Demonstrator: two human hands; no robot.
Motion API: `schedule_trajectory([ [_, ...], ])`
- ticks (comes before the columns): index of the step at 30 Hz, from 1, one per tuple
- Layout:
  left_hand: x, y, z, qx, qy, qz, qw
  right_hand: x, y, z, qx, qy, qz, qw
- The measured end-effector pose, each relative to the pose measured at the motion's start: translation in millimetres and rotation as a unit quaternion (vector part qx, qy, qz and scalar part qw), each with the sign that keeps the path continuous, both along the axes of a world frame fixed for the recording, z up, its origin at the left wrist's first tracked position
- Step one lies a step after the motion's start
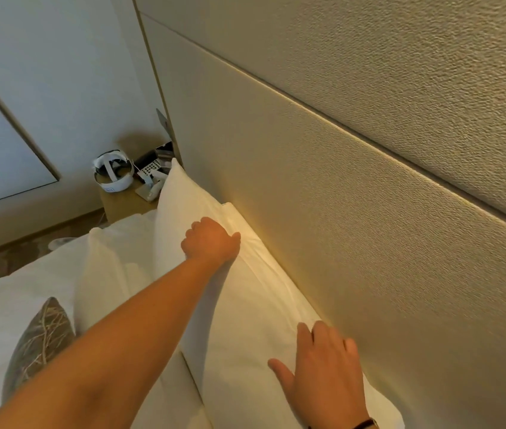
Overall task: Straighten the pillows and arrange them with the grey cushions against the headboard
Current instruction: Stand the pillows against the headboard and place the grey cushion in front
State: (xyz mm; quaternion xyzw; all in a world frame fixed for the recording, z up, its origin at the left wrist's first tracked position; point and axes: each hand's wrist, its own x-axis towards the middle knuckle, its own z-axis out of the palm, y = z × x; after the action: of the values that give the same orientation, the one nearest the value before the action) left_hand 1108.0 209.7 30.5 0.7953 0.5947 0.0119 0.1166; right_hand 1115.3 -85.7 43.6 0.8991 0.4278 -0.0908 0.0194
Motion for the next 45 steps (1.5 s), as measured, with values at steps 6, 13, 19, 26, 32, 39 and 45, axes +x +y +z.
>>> schedule_trajectory([
  [6,-6,2,-2,-0.084,0.102,-0.068,0.989,-3,-15,-5,-0.027,0.023,-0.046,0.998],
  [13,9,4,2,-0.114,0.013,-0.068,0.991,-3,-20,-6,0.021,0.079,0.033,0.996],
  [19,28,8,24,-0.093,-0.138,-0.043,0.985,18,-24,12,0.101,0.052,0.002,0.994],
  [26,6,-24,7,-0.072,-0.139,-0.084,0.984,27,-22,3,0.055,-0.015,-0.053,0.997],
  [32,-66,-26,10,-0.046,-0.165,-0.153,0.973,1,-25,15,0.203,-0.067,-0.044,0.976],
  [39,-204,-25,-32,-0.008,0.159,-0.193,0.968,-97,-8,-1,0.185,0.145,0.078,0.969],
  [45,-245,-49,-65,-0.013,0.115,-0.008,0.993,-184,-2,-56,-0.056,0.232,0.137,0.961],
])
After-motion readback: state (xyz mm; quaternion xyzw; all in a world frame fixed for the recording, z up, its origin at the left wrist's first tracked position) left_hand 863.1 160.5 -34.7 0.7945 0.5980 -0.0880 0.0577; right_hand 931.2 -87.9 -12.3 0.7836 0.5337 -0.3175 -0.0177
